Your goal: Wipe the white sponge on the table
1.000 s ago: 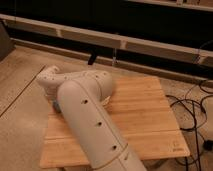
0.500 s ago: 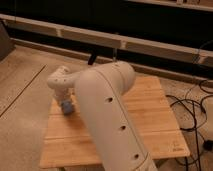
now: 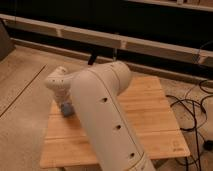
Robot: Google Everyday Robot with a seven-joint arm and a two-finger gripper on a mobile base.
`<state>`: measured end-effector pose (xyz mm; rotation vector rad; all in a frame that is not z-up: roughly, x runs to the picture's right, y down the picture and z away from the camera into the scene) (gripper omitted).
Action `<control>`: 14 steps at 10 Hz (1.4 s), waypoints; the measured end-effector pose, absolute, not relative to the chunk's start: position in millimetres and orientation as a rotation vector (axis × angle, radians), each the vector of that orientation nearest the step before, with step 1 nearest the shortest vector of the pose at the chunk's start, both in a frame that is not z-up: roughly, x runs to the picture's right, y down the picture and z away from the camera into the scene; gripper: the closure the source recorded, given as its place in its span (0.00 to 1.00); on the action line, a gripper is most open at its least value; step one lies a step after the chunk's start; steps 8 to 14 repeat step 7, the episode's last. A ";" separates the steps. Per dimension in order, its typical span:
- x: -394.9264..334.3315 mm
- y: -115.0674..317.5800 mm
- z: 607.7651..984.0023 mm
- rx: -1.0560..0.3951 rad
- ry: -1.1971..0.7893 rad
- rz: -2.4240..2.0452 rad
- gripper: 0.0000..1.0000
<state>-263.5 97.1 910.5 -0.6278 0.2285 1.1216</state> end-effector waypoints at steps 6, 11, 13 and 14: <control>-258.0 82.2 907.1 -0.622 0.204 1.145 0.20; -258.0 82.6 907.1 -0.622 0.205 1.144 0.20; -258.0 82.6 907.1 -0.622 0.205 1.144 0.20; -258.0 82.6 907.1 -0.622 0.205 1.144 0.20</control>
